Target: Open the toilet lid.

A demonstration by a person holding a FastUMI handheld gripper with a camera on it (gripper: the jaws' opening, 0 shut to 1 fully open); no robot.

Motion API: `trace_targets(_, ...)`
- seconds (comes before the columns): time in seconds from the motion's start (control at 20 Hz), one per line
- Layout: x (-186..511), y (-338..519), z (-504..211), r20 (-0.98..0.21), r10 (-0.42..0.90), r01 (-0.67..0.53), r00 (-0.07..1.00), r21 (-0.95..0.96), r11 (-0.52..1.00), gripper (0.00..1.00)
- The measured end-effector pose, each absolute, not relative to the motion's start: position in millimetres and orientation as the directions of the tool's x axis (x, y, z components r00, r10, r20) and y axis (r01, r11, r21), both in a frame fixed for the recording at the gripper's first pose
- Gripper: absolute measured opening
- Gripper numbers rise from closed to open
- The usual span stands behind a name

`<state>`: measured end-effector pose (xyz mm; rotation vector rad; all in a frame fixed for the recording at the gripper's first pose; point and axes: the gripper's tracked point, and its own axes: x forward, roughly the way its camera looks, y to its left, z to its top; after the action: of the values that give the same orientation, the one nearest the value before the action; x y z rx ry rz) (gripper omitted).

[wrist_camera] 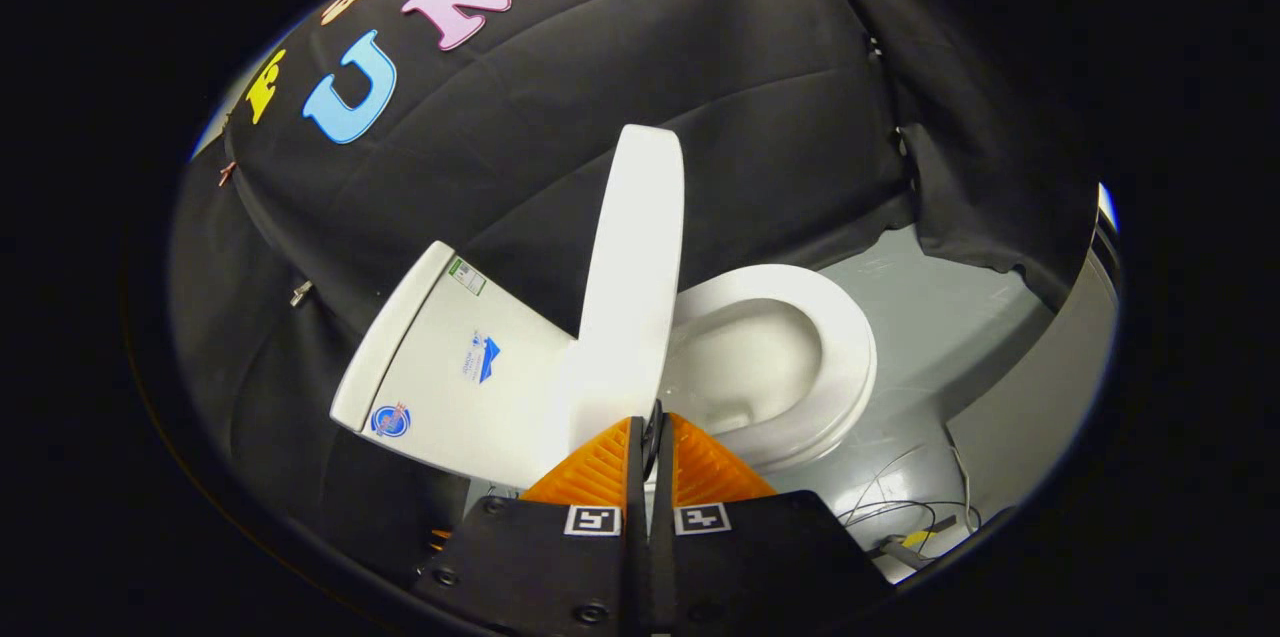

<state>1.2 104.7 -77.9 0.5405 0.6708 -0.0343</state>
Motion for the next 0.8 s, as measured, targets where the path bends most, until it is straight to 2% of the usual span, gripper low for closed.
trace_targets(0.8, 10.9, 159.4, -37.6, -0.612, 0.069, 0.188, 0.788, 0.346, 0.919, 0.05)
